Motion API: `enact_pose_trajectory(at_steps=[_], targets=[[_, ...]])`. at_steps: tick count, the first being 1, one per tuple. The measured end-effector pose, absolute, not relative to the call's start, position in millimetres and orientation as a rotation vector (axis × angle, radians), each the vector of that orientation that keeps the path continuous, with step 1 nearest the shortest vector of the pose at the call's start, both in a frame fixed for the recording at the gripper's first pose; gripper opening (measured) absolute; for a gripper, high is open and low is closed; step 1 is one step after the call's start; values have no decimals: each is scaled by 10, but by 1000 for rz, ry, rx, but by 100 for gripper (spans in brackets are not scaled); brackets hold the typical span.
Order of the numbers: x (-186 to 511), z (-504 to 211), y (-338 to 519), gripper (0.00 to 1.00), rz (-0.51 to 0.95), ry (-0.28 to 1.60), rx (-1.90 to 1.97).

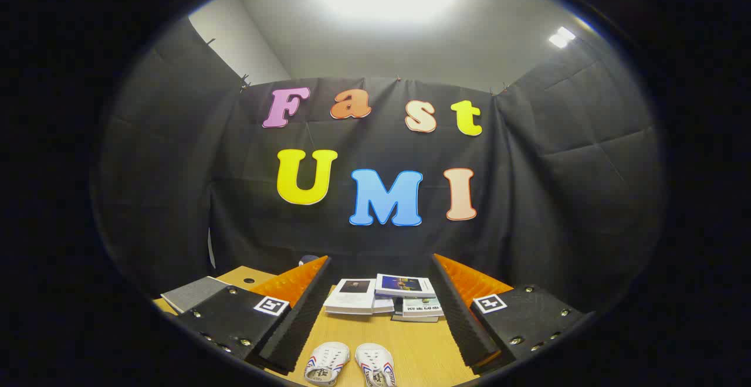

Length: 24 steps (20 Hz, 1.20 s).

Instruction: Open the storage box then place both shoes into the box .Put the left shoe in first, then the right shoe, with the right side of both shoes facing outward in a uniform manner.

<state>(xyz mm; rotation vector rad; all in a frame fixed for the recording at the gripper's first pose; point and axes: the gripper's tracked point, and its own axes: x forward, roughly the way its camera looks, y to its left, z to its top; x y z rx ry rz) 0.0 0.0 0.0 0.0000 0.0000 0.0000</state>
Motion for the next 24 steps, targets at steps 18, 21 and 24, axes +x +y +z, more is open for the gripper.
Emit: enact_pose_trajectory(at_steps=[18, 21, 24], targets=[[64, 101, 26, 98, 14, -21, 35], [78, 41, 34, 98, 25, -11, 29], [73, 36, 85, 99, 40, -10, 41]])
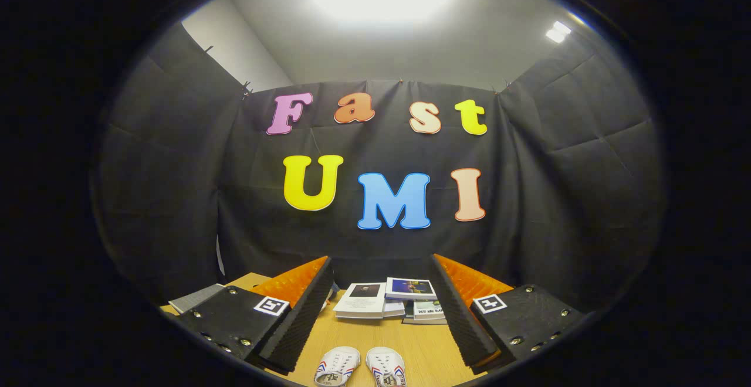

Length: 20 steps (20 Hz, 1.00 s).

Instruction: Open the storage box then place both shoes into the box .Put the left shoe in first, then the right shoe, with the right side of both shoes facing outward in a uniform manner.

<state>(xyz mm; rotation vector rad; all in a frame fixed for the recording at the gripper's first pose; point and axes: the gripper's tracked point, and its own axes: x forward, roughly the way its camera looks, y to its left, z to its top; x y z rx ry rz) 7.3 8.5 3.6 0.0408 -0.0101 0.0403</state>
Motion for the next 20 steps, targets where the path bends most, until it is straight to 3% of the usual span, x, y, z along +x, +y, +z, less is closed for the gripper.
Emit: enact_pose_trajectory(at_steps=[10, 20], targets=[[122, -410, 577, 99, 171, 101, 170], [61, -1060, 1234, 97, 353, 344, 546]])
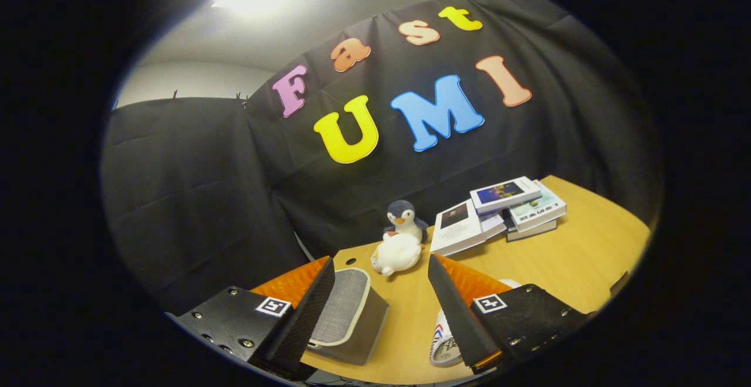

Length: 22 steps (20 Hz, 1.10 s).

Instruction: Open the storage box then place both shoes into the box .Put the left shoe in first, then the right shoe, with the right side of both shoes facing outward in a uniform manner.

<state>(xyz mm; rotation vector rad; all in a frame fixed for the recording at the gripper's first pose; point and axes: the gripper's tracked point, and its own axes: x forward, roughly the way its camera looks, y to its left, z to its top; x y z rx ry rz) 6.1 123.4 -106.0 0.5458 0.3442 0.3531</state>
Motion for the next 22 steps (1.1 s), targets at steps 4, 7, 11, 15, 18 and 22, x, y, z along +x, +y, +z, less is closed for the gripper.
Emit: enact_pose_trajectory(at_steps=[4, 7, 11, 15, 18, 22], targets=[[11, -1304, 1439, 97, 399, 451, 713], [-15, -1510, 1622, 97, 437, 534, 841], [-86, -1747, 1849, 97, 474, 636, 983], [-131, -1946, 2033, 97, 491, 717, 1085], [-152, -2050, 2176, 97, 519, 761, 1154], [-228, -2208, 2400, 97, 547, 835, 1244]])
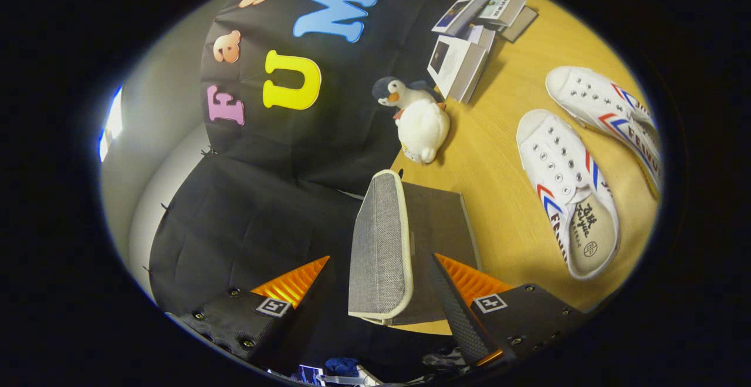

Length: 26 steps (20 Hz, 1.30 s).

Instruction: Open the storage box then place both shoes into the box .Put the left shoe in first, then the right shoe, with the right side of both shoes facing outward in a uniform manner.

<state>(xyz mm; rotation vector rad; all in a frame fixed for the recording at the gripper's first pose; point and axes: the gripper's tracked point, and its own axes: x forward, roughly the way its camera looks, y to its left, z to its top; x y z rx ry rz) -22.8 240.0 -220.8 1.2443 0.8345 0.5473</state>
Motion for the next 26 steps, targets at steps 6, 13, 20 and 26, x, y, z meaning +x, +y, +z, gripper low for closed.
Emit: enact_pose_trajectory(at_steps=[6, 13, 20, 26], targets=[[-347, -2317, 2708, 96, 575, 909, 1332], [-394, -2356, 2902, 70, 603, 971, 1366], [-335, -2416, 2917, 11, 556, 981, 1345], [-245, -2395, 2997, 0, 573, 973, 1280]])
